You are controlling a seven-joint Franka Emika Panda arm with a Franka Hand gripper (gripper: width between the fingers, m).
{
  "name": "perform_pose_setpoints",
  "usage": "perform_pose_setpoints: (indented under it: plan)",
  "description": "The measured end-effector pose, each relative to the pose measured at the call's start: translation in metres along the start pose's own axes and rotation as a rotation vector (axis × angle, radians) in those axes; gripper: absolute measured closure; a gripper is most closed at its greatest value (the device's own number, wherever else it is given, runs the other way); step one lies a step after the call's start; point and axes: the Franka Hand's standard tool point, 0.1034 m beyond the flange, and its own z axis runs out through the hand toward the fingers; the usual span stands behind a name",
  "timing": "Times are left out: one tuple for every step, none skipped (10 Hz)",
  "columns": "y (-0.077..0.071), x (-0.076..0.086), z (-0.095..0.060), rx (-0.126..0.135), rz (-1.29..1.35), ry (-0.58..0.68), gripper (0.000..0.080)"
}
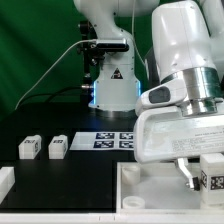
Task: Assemble one leg
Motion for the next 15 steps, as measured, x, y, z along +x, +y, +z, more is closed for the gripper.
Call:
perform_pose_setpoints:
  plan:
    - [0.000,0.000,0.000,0.000,0.000,0.000,0.0214]
    - [0.000,0.000,0.000,0.000,0.000,-0.001,0.0214]
    - [0.000,0.000,0.000,0.000,0.000,-0.001,0.0161]
    - [0.000,0.000,0.000,0.000,0.000,-0.001,0.0153]
    - [0.000,-0.001,0.000,0.000,0.000,-0.001,0.0153]
    - [0.000,-0.001,0.000,0.000,0.000,-0.001,0.0153]
    - [0.000,-0.001,0.000,0.000,0.000,-0.001,0.0151]
    - [0.000,-0.001,0.000,0.000,0.000,-0.001,0.0151]
    - [0.000,0.000,0.000,0.000,0.000,-0.001,0.0151]
    - [-0.003,0.006,-0.007,0.006,0.001,-0.016,0.0151]
    - [-0.003,0.017,-0.018,0.009,0.002,-0.017,0.0151]
    - [-0.002,0.023,-0.023,0.012,0.004,-0.028,0.0151]
    - [-0.001,0.024,-0.023,0.018,0.006,-0.062,0.0151]
    - [0.005,0.025,-0.022,0.012,0.009,-0.055,0.0151]
    - [0.008,0.020,-0.018,0.013,0.015,-0.080,0.0151]
